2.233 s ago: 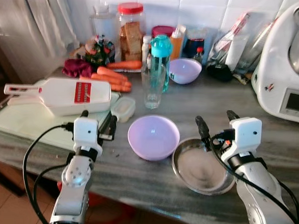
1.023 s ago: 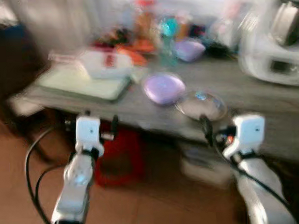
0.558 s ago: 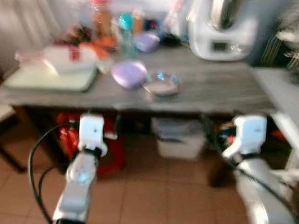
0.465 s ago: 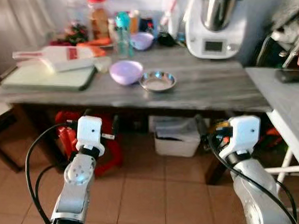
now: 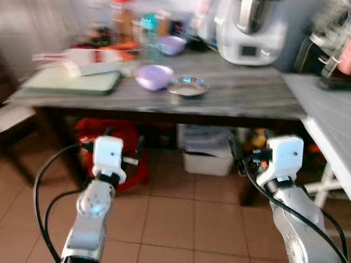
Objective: Setting the table
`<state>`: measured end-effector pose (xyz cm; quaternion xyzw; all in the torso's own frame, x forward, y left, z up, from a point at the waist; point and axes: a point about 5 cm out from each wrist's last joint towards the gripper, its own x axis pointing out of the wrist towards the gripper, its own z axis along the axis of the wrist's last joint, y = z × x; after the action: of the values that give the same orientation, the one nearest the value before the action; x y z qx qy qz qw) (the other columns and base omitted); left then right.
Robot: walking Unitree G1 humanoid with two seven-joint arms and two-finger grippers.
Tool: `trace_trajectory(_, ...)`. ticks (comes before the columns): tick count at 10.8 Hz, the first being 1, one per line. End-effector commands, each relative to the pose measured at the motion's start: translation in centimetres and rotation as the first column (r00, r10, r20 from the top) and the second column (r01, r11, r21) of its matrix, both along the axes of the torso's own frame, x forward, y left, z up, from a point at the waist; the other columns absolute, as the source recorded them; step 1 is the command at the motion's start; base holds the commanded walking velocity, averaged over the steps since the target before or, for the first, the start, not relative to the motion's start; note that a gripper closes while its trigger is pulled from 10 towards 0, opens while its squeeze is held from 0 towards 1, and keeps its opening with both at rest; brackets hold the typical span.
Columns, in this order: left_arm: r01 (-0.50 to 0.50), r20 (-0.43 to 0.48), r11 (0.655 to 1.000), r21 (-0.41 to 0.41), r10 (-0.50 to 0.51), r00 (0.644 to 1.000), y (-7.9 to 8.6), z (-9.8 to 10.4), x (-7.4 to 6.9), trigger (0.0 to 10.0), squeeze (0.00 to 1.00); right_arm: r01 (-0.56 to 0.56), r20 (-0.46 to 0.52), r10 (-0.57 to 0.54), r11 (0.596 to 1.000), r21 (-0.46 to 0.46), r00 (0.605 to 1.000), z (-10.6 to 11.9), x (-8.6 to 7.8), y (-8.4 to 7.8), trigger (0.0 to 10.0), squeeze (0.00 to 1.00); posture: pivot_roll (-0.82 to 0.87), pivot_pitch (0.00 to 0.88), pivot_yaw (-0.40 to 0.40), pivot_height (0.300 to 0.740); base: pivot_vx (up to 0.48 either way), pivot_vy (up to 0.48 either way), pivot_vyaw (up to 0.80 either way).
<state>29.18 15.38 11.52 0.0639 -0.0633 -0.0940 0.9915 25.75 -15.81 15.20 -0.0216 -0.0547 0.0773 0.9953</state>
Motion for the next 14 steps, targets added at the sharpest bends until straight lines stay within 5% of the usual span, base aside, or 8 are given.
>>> trace_trajectory(1, 0.035, 0.003, 0.999, -0.005, -0.035, 0.999, -0.71, 0.26, 0.11, 10.0, 0.0, 0.018, -0.001, -0.018, 1.0, -0.005, 1.0, 0.02, -0.07, -0.4, 10.0, 0.0, 0.04, 0.0, 0.003, 0.74, 0.0, 0.0, 0.0)
trace_trajectory(14, 0.082, -0.014, 0.996, -0.037, -0.083, 0.996, -1.55, 0.21, 0.14, 10.0, 0.0, 0.013, 0.002, -0.013, 1.0, -0.009, 1.0, 0.07, 0.18, -0.23, 10.0, 0.0, 0.04, 0.0, 0.002, 0.74, 0.0, -0.373, 0.0)
